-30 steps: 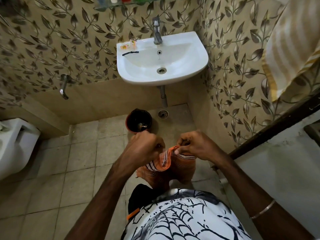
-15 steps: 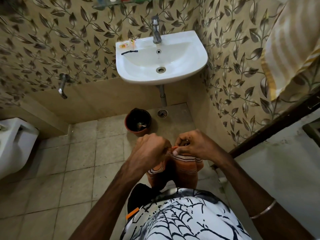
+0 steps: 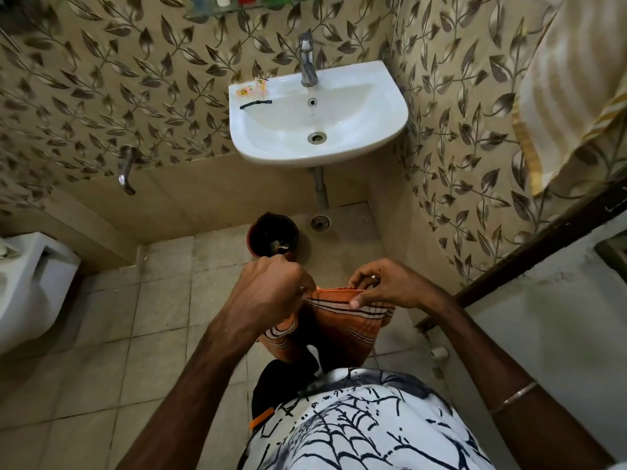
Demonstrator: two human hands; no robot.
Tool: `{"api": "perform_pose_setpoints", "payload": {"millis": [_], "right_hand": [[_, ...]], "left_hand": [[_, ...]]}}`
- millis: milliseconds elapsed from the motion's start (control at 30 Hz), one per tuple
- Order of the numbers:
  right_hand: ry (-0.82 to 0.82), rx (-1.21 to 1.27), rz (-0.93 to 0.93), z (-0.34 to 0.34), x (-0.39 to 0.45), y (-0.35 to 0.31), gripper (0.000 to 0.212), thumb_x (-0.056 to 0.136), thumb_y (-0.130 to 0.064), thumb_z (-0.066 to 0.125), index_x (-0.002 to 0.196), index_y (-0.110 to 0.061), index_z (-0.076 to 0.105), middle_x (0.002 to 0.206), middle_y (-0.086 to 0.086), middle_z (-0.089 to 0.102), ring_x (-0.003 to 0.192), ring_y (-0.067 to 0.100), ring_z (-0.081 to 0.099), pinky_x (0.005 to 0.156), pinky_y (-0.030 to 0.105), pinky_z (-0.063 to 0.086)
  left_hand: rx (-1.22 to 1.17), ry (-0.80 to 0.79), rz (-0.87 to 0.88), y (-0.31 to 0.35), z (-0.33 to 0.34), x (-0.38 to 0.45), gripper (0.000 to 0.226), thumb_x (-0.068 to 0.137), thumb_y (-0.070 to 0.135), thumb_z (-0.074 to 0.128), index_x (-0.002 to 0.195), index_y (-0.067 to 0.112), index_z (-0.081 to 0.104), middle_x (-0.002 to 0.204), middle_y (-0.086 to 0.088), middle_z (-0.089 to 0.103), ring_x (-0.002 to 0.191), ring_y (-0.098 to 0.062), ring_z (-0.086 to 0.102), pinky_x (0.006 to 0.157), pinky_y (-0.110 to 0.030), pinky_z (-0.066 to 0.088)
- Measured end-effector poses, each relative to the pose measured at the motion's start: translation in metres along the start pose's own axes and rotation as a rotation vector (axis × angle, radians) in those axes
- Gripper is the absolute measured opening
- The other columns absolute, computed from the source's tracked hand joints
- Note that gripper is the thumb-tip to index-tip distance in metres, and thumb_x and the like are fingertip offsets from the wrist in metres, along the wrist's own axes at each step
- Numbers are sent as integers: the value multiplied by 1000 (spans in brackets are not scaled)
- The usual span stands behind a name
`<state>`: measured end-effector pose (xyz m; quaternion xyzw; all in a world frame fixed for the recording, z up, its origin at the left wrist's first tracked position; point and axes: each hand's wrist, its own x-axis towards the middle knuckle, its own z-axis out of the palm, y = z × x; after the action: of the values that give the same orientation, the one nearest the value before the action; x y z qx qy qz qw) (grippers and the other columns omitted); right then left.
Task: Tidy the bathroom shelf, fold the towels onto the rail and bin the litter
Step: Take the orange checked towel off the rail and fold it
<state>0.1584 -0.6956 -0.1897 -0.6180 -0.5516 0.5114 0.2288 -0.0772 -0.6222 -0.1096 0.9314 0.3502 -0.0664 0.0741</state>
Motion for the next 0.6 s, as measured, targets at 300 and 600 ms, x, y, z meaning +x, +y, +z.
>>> {"api": "perform_pose_setpoints", "payload": {"millis": [300,600], "right_hand": [[223,-28,-65,8,-1,-16,19,67,-32,90,75,-27,74,77,-7,75,72,7,71,68,37,59],[239,-154,-182,17,-11,-39,18,70,-35,88,78,-27,74,75,-7,74,69,9,71,64,45,60]], "left_hand": [[-32,8,-36,-12,4,-5,28,89,29,72,115,38,70,87,15,74,67,-1,56,49,-15,34],[-245,-111,-70,8,11,10,85,71,68,72,144,34,47,132,2,66,121,-20,61,89,-31,46]]}}
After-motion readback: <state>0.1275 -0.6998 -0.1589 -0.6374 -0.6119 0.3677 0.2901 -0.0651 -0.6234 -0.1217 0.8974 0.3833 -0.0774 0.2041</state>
